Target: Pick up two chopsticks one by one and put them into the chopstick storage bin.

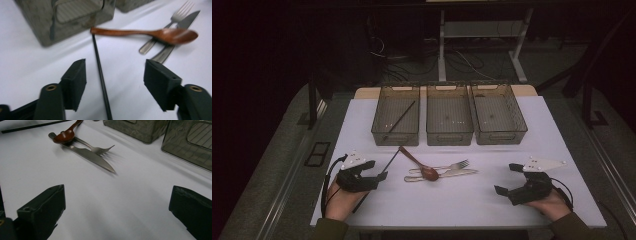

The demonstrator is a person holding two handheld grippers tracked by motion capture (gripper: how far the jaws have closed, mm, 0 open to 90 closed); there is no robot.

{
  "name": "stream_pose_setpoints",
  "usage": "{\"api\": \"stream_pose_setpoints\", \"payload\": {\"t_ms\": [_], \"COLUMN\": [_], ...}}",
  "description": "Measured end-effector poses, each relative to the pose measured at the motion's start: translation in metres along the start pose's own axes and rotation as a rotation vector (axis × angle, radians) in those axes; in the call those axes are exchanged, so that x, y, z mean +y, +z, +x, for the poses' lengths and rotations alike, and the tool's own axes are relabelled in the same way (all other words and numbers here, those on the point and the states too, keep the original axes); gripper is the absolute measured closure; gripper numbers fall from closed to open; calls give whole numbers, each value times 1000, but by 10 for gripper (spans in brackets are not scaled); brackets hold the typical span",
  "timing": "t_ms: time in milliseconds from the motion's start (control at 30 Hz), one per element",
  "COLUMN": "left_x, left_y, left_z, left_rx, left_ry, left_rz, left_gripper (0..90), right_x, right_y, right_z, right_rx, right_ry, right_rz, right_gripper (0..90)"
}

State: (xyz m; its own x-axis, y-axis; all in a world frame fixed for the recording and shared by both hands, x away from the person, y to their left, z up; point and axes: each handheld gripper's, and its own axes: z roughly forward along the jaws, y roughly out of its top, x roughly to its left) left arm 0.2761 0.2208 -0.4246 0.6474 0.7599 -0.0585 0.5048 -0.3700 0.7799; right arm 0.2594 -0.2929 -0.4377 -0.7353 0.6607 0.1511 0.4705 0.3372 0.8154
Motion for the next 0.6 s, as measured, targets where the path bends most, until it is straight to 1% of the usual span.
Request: {"api": "stream_pose_setpoints", "payload": {"t_ms": [167,233,333,400,500,600], "left_x": [-10,-13,-14,-15,-16,-16], "left_y": [3,6,8,8,9,9], "left_z": [3,4,5,6,7,7], "left_rx": [-5,13,12,3,-5,-9], "left_ry": [-11,-33,-45,-54,-60,-55], "left_rz": [59,92,110,119,130,138], "left_gripper": [520,560,620,661,708,748], "right_x": [0,0,0,0,0,0], "right_y": [1,1,1,1,1,1], "right_z": [0,0,0,0,0,0], "right_rx": [-3,-3,-5,-5,-7,-10], "right_ry": [-3,-5,-6,-6,-4,-4], "right_rz": [2,1,2,2,3,5], "right_gripper": [1,1,1,1,1,1]}}
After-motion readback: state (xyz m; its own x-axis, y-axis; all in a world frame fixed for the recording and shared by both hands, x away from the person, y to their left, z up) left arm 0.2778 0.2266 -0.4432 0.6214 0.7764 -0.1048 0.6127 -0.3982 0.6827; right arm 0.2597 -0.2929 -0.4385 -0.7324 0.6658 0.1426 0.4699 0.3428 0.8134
